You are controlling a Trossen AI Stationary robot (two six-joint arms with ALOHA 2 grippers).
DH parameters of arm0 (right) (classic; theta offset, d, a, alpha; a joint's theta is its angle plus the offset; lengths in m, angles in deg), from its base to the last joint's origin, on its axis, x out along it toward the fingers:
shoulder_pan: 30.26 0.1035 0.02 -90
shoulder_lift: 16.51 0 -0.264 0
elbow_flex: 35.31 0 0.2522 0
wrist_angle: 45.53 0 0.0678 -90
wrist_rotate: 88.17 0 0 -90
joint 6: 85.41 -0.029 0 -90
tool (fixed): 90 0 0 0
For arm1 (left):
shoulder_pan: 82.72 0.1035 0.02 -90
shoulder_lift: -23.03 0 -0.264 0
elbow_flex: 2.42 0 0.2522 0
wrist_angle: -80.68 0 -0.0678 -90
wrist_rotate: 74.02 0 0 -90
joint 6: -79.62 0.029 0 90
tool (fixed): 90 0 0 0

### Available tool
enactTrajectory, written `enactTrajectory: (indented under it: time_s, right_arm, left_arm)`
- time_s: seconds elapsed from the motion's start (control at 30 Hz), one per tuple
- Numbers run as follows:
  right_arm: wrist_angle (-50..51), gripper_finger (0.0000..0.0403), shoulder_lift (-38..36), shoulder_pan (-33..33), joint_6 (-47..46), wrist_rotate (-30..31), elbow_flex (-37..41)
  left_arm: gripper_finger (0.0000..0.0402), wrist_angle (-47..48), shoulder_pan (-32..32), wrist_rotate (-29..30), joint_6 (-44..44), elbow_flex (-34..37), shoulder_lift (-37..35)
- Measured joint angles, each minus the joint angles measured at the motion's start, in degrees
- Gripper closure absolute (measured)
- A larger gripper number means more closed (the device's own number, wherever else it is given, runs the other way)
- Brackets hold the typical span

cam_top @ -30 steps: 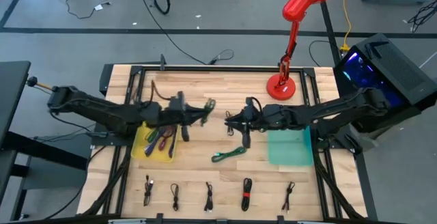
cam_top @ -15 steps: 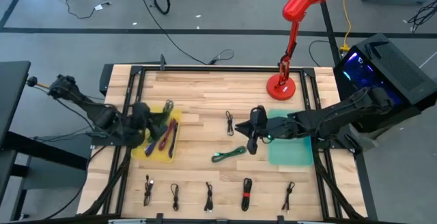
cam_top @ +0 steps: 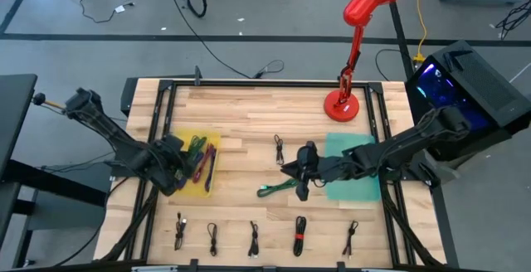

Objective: Pick & Place USB Port
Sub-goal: Put the black and green charger cable into the yellow bin

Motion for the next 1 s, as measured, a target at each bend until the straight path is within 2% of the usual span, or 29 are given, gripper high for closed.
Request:
enactTrajectory:
  time_s: [0.2,0.43,0.67,0.83,0.93,1.0]
  right_arm:
    - [-2.3,0.0351,1.7,-0.2,1.7,-0.6,0.0]
    - [-5.0,0.0351,4.0,-0.5,3.9,-3.8,0.0]
    - [-5.1,0.0350,6.2,-2.8,3.3,-4.6,0.0]
    - [-5.2,0.0343,7.0,-4.5,3.7,-5.6,0.0]
    - [-5.0,0.0339,7.0,-4.9,3.2,-7.0,0.0]
    - [-5.1,0.0337,7.0,-4.9,2.8,-7.1,0.0]
  left_arm:
    - [0.0387,-1.0,0.0,-4.0,0.0,0.0,5.6]
    - [0.0379,-1.4,1.4,-7.2,-0.1,0.0,8.4]
    - [0.0328,-2.3,1.7,-6.6,-1.3,0.0,8.8]
    - [0.0287,-2.8,3.1,-4.4,1.8,0.0,8.8]
    - [0.0265,-6.0,3.5,-3.8,6.1,0.0,8.8]
    - [0.0251,-13.5,3.2,-2.0,12.6,0.0,8.7]
